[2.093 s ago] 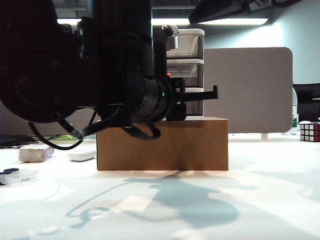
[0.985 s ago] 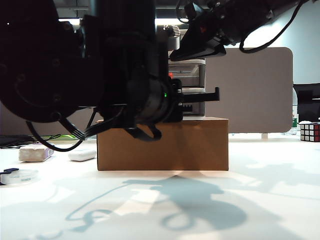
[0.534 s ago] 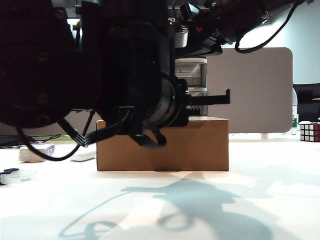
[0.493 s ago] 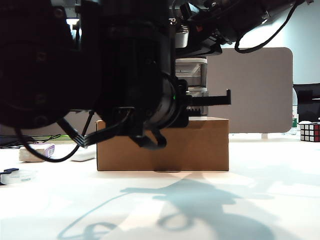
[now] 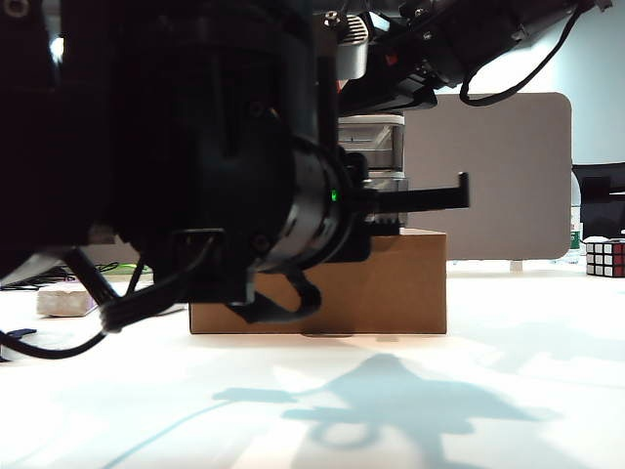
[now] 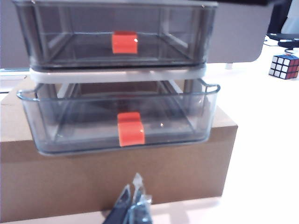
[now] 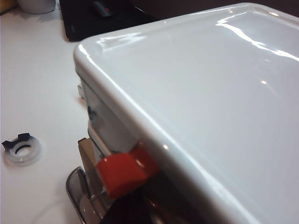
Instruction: Open the third layer of the drawer on the table, pick up the transparent tape on the table and put it in, and finally close the drawer.
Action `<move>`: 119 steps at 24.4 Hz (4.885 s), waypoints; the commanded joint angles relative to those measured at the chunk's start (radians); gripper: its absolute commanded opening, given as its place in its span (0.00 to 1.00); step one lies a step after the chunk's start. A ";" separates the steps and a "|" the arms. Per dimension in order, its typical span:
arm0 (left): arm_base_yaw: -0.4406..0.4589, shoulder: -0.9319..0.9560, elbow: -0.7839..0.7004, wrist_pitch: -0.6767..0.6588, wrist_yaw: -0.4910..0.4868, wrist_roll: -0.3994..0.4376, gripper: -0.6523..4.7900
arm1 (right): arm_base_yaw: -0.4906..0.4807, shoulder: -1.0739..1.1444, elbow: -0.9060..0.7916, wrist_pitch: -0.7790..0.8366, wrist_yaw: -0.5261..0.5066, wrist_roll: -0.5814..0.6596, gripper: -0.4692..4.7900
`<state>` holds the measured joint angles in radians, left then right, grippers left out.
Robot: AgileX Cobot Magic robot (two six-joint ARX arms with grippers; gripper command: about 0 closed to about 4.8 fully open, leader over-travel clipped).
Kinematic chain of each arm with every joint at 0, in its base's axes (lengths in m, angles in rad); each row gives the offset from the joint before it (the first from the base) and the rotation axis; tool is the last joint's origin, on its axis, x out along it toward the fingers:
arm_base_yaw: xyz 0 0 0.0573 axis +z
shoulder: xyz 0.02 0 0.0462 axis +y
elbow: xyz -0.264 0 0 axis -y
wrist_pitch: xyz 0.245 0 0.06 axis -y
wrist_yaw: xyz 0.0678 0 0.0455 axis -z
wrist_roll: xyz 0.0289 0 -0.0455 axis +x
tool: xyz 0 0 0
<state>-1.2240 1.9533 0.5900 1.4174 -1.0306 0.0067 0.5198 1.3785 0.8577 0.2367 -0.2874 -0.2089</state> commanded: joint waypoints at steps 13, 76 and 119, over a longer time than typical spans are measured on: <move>0.069 -0.002 0.024 0.011 0.124 -0.007 0.38 | 0.001 -0.002 0.006 0.019 0.008 0.026 0.08; -0.224 -0.205 -0.078 0.021 -0.227 0.119 0.59 | 0.000 -0.003 0.006 -0.020 -0.003 0.025 0.08; 1.270 -0.938 -0.380 -1.114 1.506 0.182 0.87 | -0.002 -0.098 0.005 -0.264 -0.056 0.034 0.08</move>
<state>0.0448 1.0126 0.2089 0.3347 0.4614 0.1280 0.5171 1.2861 0.8577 -0.0360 -0.3344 -0.1806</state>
